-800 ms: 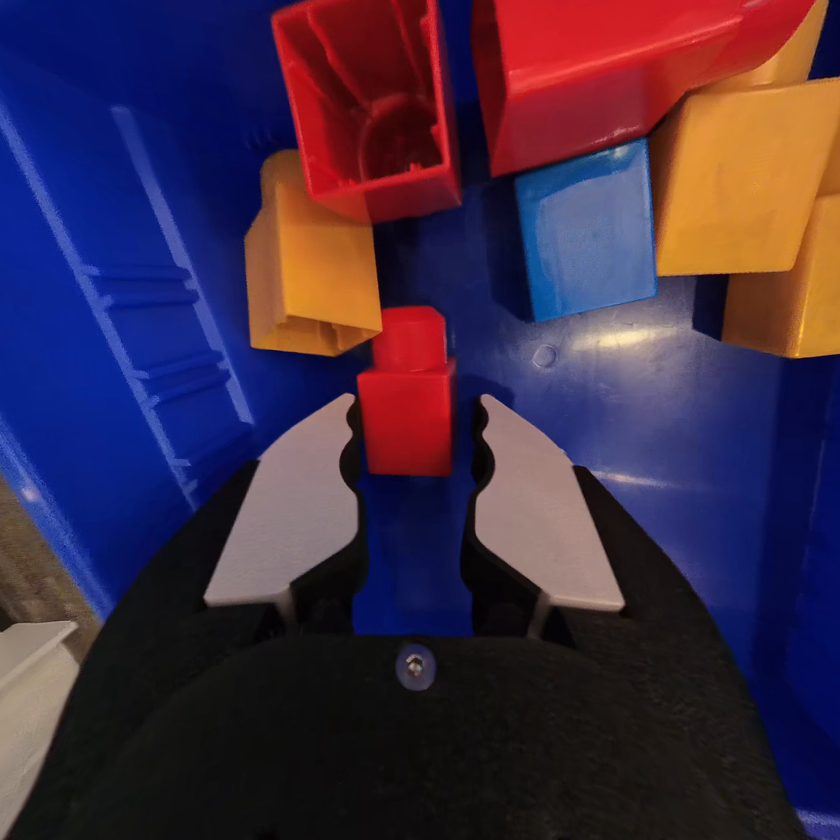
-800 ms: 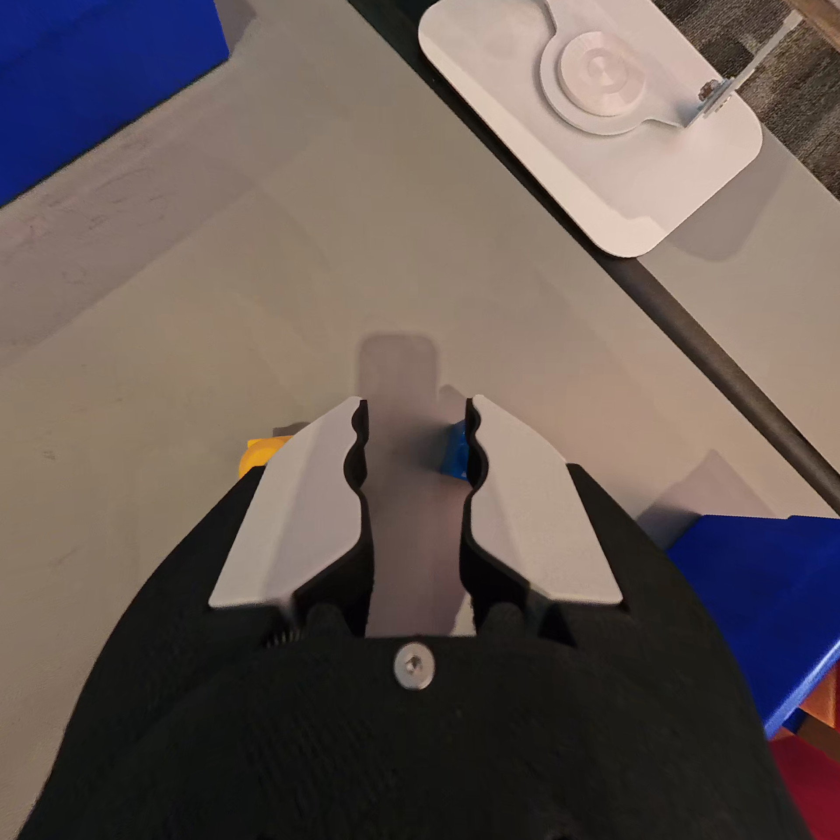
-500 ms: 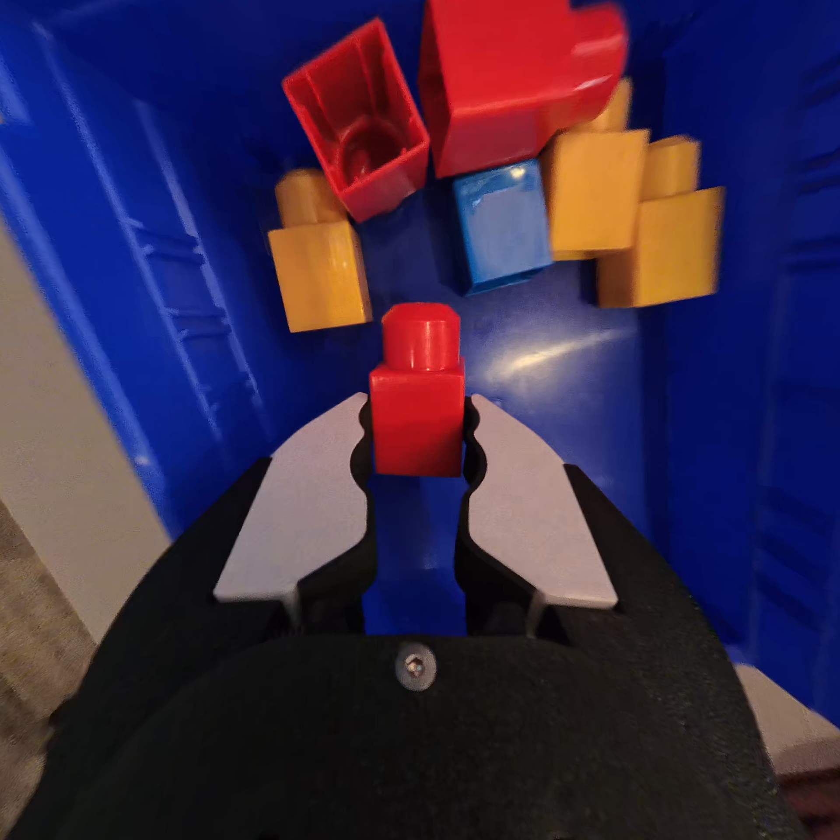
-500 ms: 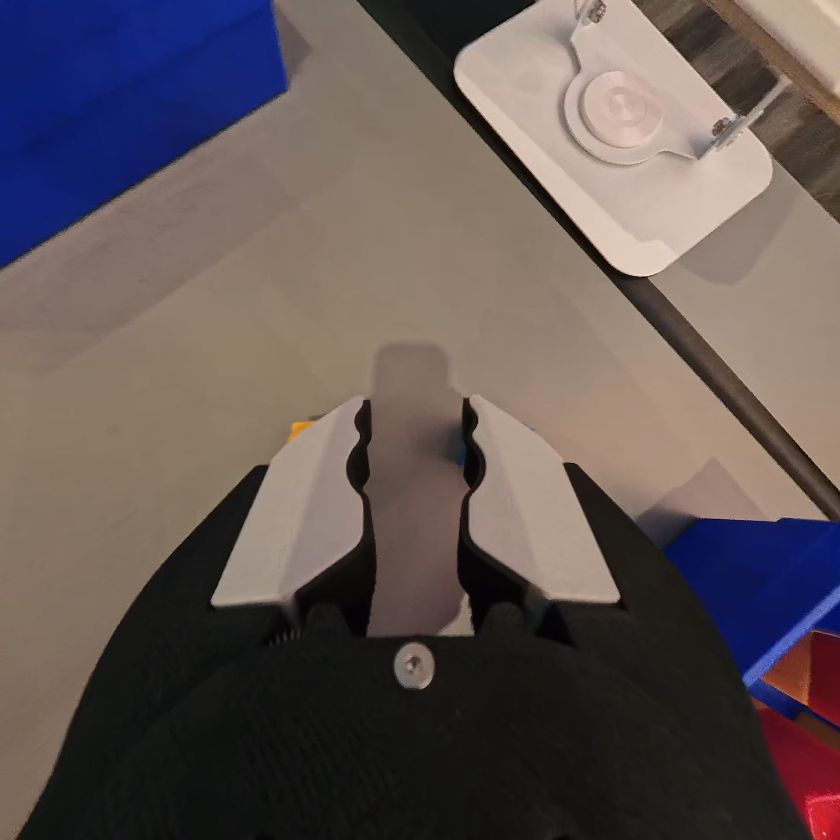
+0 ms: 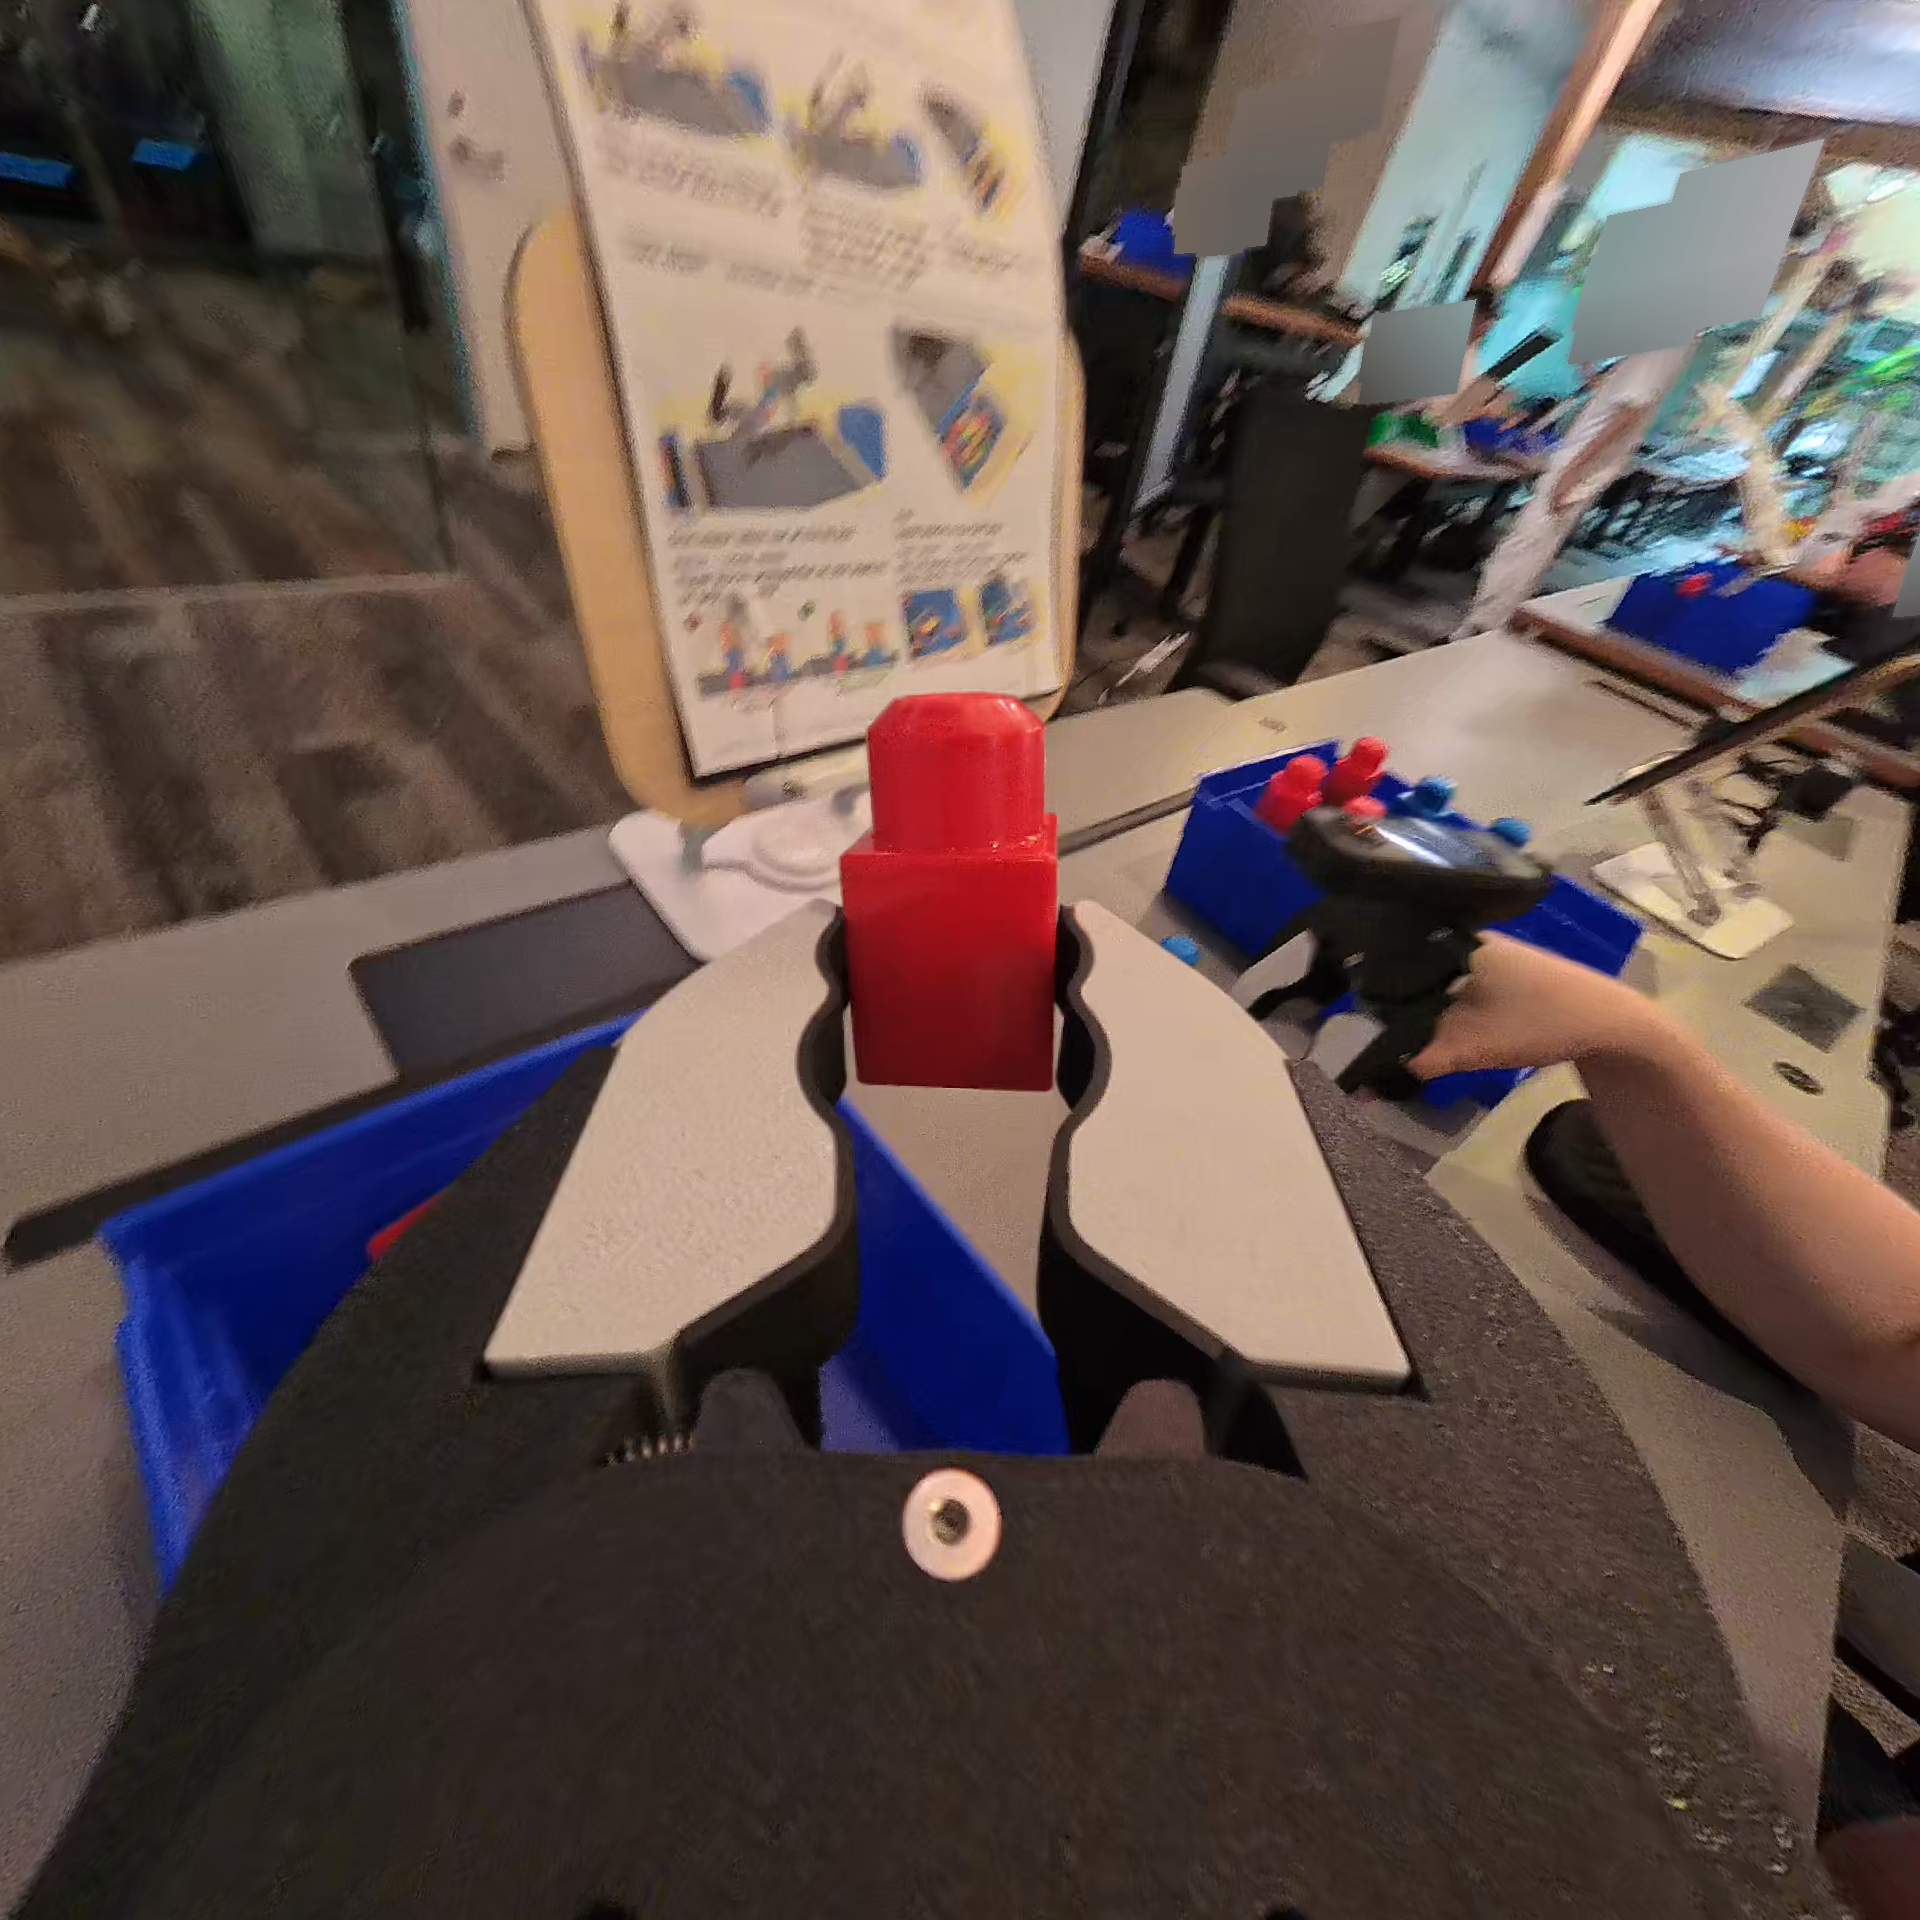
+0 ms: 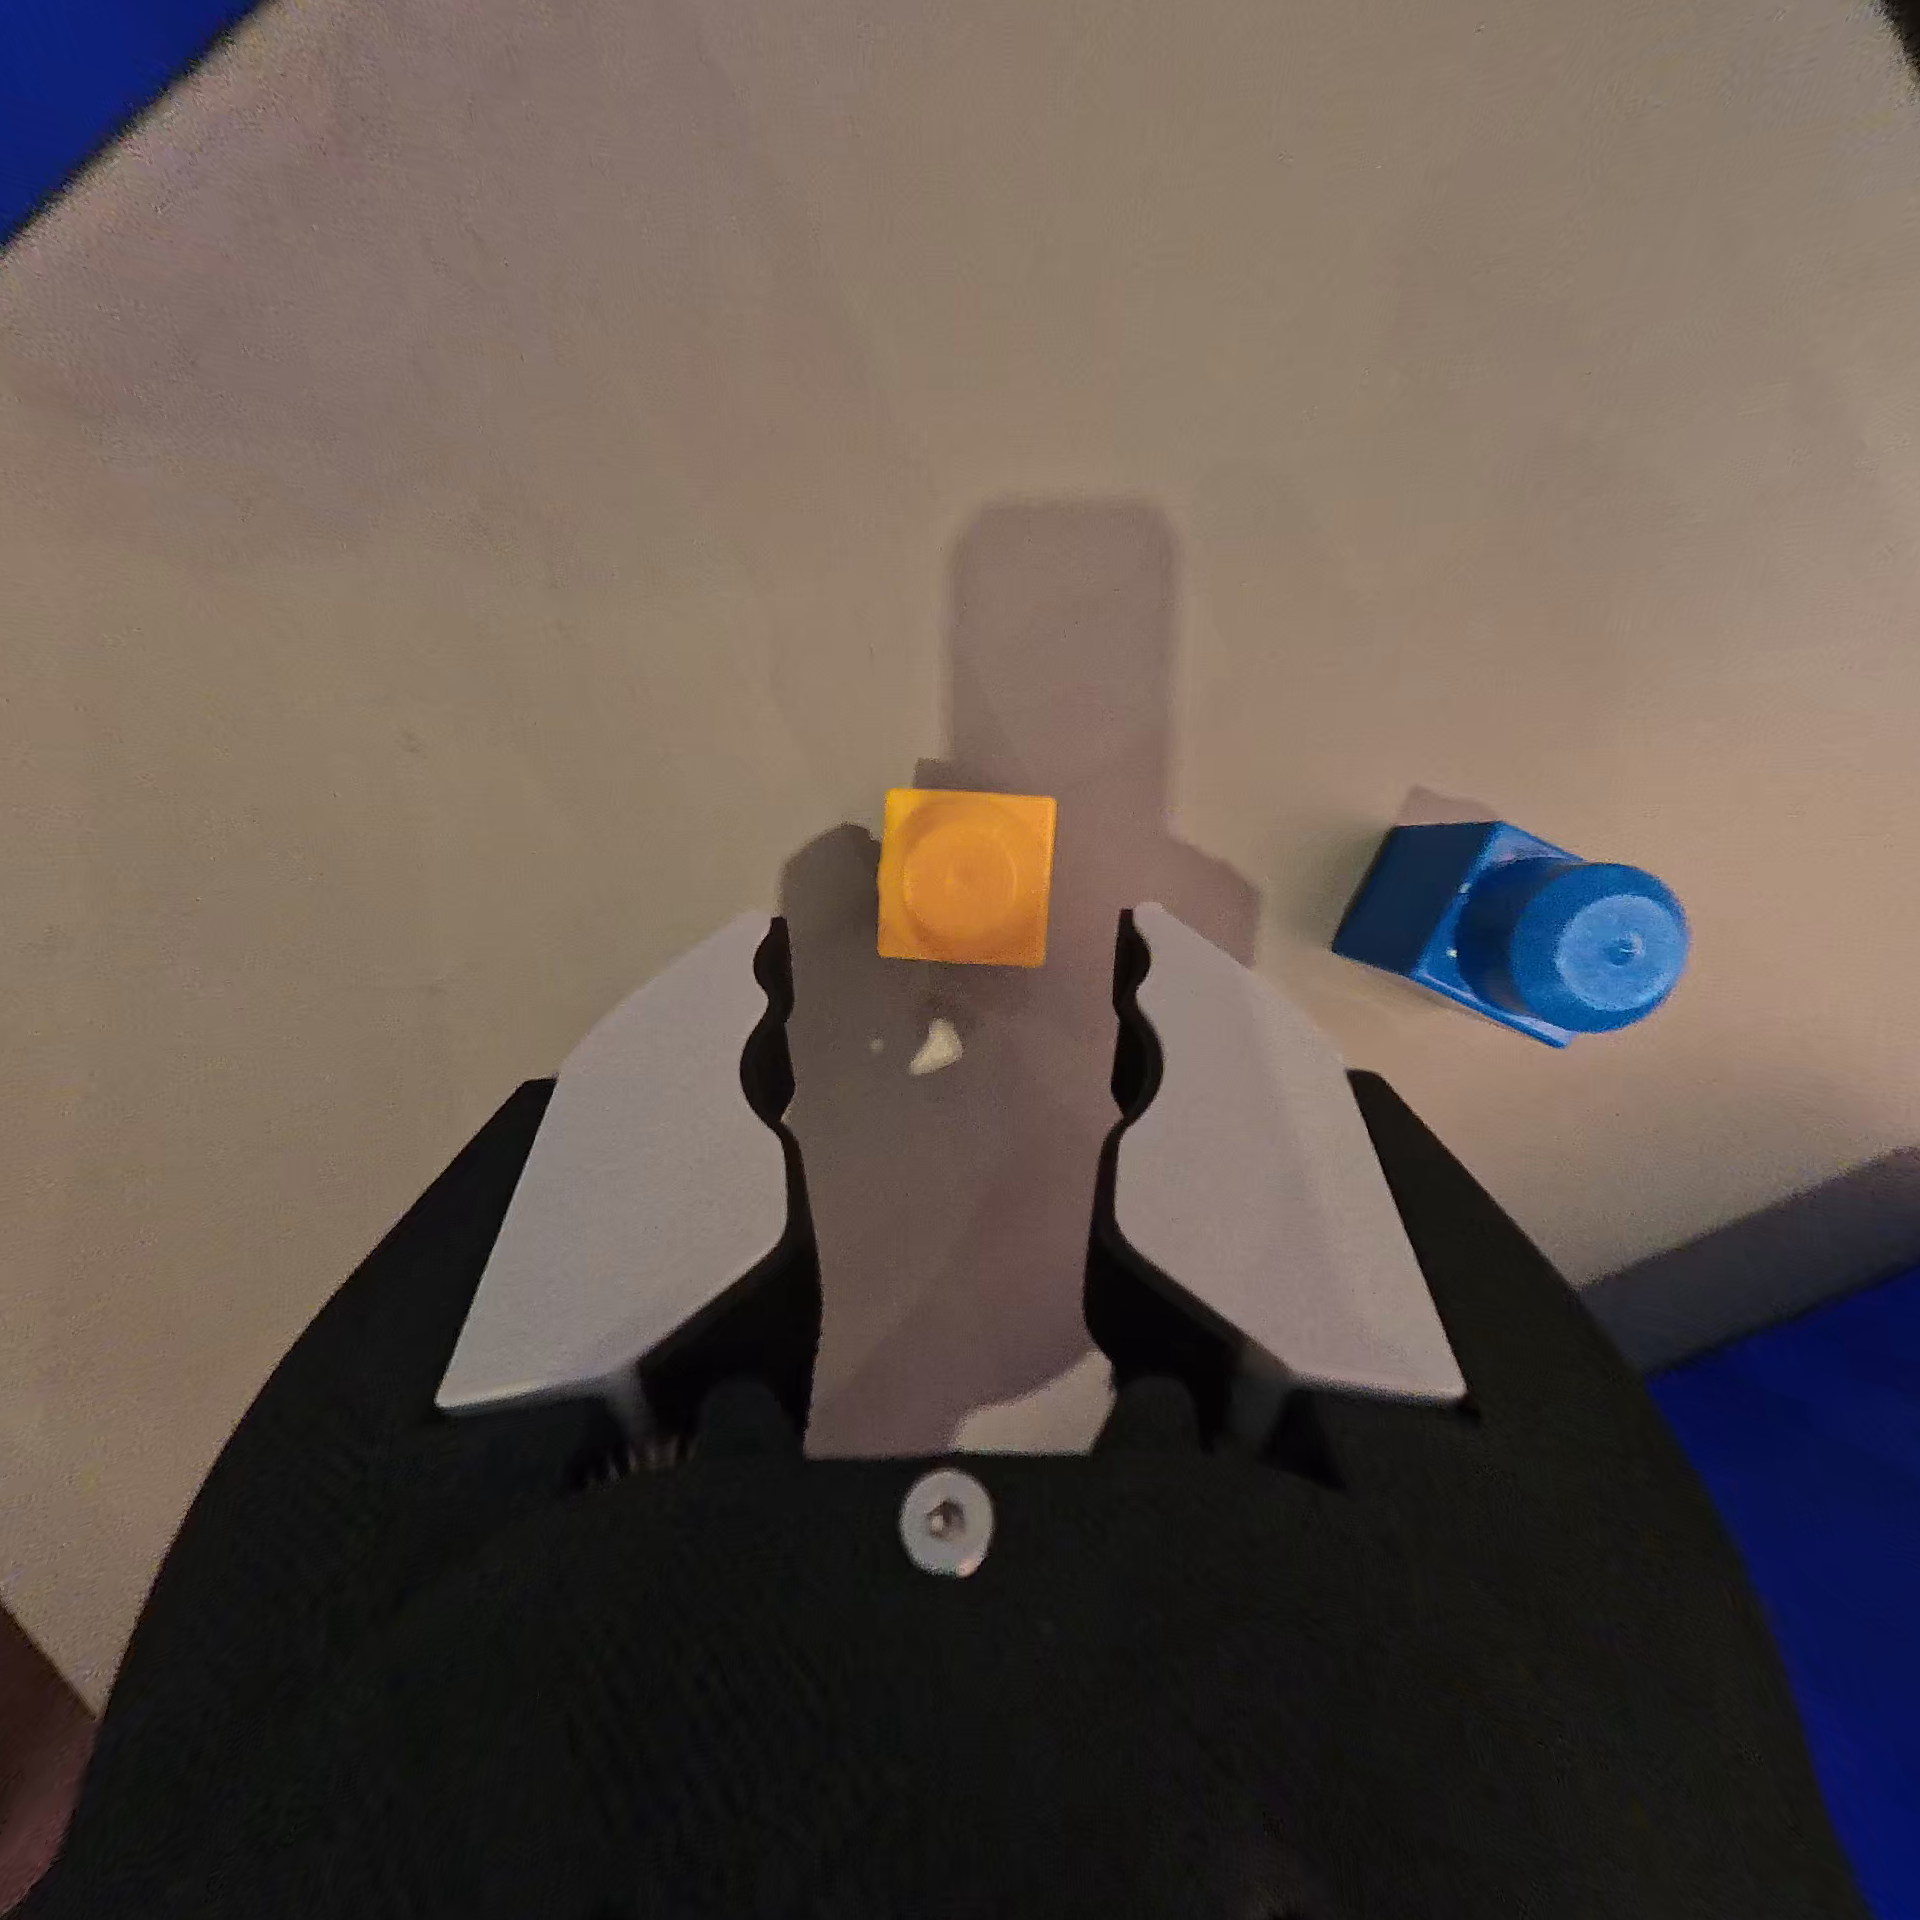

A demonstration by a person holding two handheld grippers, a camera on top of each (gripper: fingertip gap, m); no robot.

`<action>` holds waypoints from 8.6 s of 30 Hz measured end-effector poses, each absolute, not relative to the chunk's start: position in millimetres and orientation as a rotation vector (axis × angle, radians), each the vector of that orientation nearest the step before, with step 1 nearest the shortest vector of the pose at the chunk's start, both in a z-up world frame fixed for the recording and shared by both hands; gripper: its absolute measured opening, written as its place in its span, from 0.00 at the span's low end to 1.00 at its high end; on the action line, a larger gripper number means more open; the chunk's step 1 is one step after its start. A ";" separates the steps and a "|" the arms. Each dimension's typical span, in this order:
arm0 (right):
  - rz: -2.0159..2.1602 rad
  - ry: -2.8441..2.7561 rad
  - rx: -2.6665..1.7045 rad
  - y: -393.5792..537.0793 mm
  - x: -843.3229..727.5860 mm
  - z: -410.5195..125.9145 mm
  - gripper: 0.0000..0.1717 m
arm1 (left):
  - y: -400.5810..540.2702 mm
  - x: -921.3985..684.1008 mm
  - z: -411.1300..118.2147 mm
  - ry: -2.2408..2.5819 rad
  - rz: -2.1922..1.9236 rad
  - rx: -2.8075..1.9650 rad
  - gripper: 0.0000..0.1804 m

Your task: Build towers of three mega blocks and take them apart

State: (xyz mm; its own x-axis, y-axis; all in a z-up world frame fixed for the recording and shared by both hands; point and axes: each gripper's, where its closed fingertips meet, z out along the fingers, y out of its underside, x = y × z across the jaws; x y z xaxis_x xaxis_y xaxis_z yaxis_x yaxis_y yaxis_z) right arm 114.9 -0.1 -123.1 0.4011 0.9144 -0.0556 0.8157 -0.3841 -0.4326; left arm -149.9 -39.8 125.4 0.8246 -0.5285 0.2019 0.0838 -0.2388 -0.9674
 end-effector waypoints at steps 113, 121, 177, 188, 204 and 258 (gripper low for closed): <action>1.589 -1.331 -1.407 -78.8 70.2 87.4 0.23 | -93.7 106.4 54.5 1.019 -1.450 -1.694 0.19; 0.991 -0.643 -1.546 36.8 125.9 89.4 0.39 | -68.8 49.5 92.8 0.842 -1.237 -1.623 0.20; 1.473 -1.349 -1.548 -73.0 125.3 89.3 0.21 | -106.9 121.2 24.3 1.222 -1.330 -1.804 0.19; 1.442 -1.416 -1.608 -80.2 119.2 77.0 0.21 | -113.7 118.5 14.8 1.288 -1.326 -1.868 0.19; 1.632 -0.987 -1.340 -58.3 90.0 122.4 0.21 | -99.9 110.9 42.0 1.104 -1.389 -1.791 0.19; 0.959 -1.199 -1.509 -37.5 202.5 111.2 0.21 | -96.0 72.3 67.5 1.115 -1.148 -1.752 0.30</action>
State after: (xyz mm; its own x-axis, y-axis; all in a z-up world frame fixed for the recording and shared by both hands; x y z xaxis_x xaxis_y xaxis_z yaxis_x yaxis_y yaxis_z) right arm 202.5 -37.5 111.2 0.2119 0.9771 -0.0183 0.2331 -0.0687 -0.9700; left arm 72.3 -96.0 67.5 0.2184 -0.9325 0.2876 -0.2601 -0.3396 -0.9039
